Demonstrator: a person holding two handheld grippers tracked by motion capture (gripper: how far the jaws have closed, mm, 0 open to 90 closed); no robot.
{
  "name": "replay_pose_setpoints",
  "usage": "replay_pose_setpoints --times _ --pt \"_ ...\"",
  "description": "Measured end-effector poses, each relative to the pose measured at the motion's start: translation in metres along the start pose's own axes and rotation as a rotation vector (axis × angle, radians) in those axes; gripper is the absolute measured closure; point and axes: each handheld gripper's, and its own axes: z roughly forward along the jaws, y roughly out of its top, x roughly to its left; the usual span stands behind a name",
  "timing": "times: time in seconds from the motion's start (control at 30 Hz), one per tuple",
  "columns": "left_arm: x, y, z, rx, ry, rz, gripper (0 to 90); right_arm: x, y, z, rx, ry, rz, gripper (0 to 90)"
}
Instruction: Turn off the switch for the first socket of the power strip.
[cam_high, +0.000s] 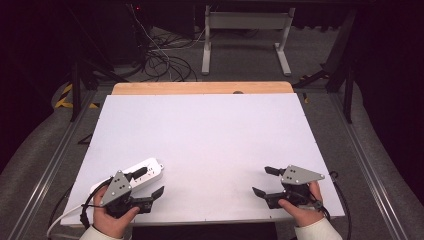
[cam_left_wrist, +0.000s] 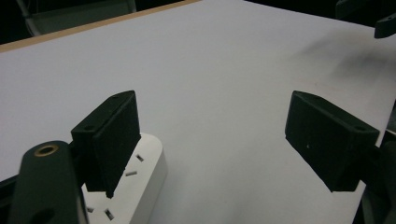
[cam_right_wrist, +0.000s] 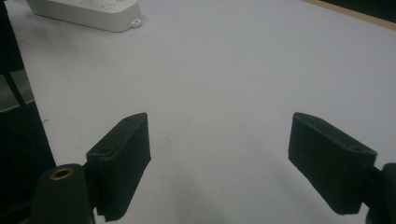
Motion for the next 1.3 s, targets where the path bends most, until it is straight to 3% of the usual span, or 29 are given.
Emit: replay_pose_setpoints --times 0.17,0.43,0.53,0.77,1.03,1.3 --pt "0.000 0.001 -0.003 -0.005 0.005 -0.001 19.4 0.002 0.001 0.000 -0.004 0.022 -0.011 23.7" --pt "-0.004 0.005 -0.005 0.040 0.030 0.068 21.1 0.002 0.002 0.000 -0.013 0.026 -0.017 23.3" --pt "-0.005 0.006 -0.006 0.044 0.030 0.073 21.4 0.003 0.001 0.002 -0.009 0.029 -0.021 23.4" --pt "-0.005 0.009 -0.007 0.047 -0.003 0.035 24.1 0.001 0.000 0.001 -0.008 0.030 -0.012 23.9" --pt "-0.006 0.013 -0.008 0.075 0.004 0.053 28.9 0.001 0.000 0.003 -0.002 0.043 -0.009 25.1" --pt "-0.005 0.023 -0.012 0.101 -0.015 0.039 31.3 0.001 -0.001 0.004 0.006 0.045 -0.003 25.2"
